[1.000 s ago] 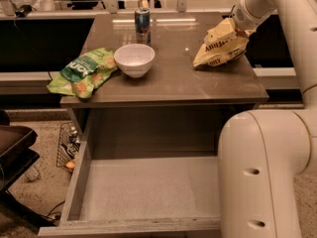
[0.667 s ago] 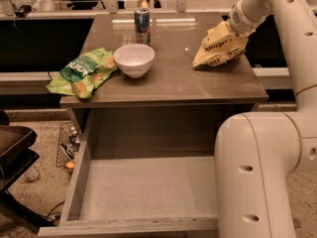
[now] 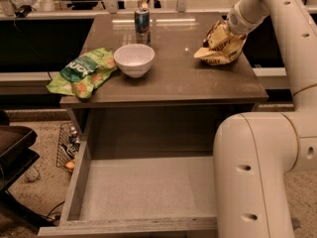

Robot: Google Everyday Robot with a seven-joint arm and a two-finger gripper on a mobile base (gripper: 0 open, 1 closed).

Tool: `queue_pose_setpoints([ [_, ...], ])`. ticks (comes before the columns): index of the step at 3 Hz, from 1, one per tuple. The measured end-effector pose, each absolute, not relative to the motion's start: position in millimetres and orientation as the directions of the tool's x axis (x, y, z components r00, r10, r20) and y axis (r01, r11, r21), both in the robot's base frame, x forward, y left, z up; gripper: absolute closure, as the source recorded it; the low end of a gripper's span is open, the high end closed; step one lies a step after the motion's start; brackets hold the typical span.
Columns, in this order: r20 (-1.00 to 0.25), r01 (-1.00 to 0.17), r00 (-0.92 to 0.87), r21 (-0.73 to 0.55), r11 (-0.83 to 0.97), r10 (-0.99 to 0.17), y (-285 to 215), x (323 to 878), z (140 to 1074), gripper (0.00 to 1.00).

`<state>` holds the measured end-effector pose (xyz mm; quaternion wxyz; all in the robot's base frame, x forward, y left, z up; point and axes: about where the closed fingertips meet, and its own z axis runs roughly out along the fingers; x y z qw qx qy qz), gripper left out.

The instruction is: Place brown chip bag into top drawer

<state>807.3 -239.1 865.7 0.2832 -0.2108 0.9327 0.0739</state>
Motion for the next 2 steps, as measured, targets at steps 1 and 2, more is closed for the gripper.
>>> queue_pose_setpoints([
  [1, -0.557, -0.437, -0.752, 0.021, 0.899, -0.352, -237.5, 808.8, 861.7, 0.88],
  [2, -0.555, -0.438, -0.754, 0.023, 0.899, -0.353, -236.1, 809.9, 859.1, 1.0],
])
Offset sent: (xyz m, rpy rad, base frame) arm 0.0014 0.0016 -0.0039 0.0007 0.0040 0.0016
